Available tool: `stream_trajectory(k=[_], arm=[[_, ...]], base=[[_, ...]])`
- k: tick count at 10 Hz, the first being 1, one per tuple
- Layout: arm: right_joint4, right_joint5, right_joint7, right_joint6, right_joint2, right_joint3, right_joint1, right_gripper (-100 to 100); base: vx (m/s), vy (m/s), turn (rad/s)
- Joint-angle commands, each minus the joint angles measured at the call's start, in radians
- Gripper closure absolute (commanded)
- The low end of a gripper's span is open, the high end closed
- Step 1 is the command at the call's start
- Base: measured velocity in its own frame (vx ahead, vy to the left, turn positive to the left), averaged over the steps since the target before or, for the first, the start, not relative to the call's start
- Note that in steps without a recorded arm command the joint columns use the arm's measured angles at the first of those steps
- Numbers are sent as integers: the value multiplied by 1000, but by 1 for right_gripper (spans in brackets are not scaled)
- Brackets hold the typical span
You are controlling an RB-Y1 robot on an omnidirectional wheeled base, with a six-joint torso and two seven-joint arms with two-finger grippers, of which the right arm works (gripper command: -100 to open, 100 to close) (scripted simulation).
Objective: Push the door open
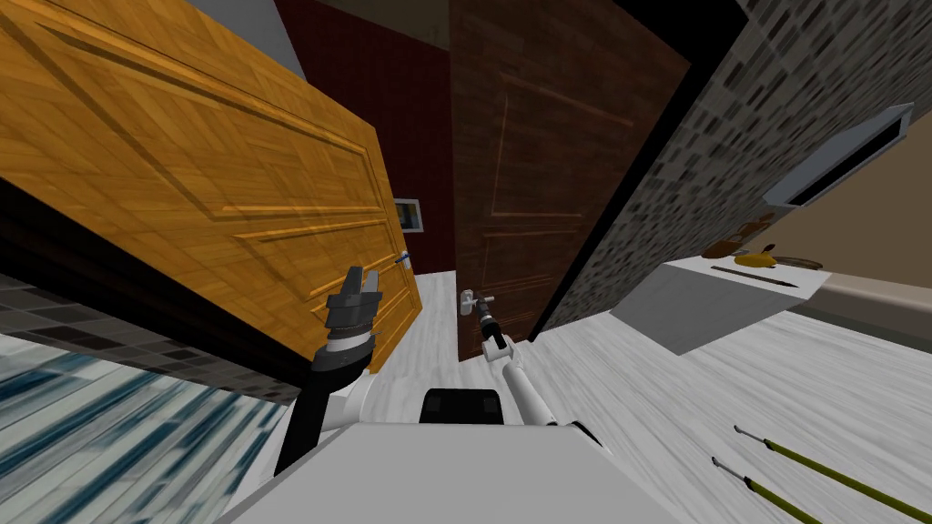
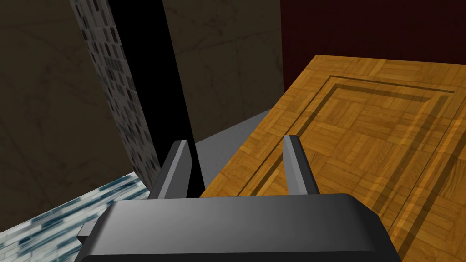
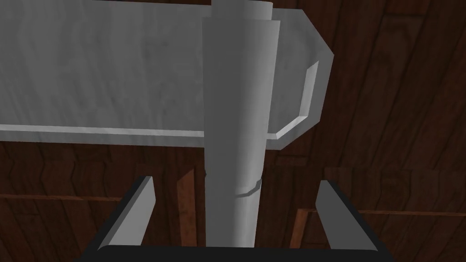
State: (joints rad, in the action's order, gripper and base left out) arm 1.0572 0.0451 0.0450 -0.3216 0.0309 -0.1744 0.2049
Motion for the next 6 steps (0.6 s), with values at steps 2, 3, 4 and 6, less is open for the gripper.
stream_trajectory(k=[2, 3, 4, 6], arm=[[0, 0, 0, 0, 0, 0, 0, 100], [0, 0, 0, 0, 0, 0, 0, 100], [0, 0, 0, 0, 0, 0, 0, 100], [0, 0, 0, 0, 0, 0, 0, 100]], base=[[40, 8, -3], [-37, -7, 6], [-23, -7, 13], [0, 0, 0]])
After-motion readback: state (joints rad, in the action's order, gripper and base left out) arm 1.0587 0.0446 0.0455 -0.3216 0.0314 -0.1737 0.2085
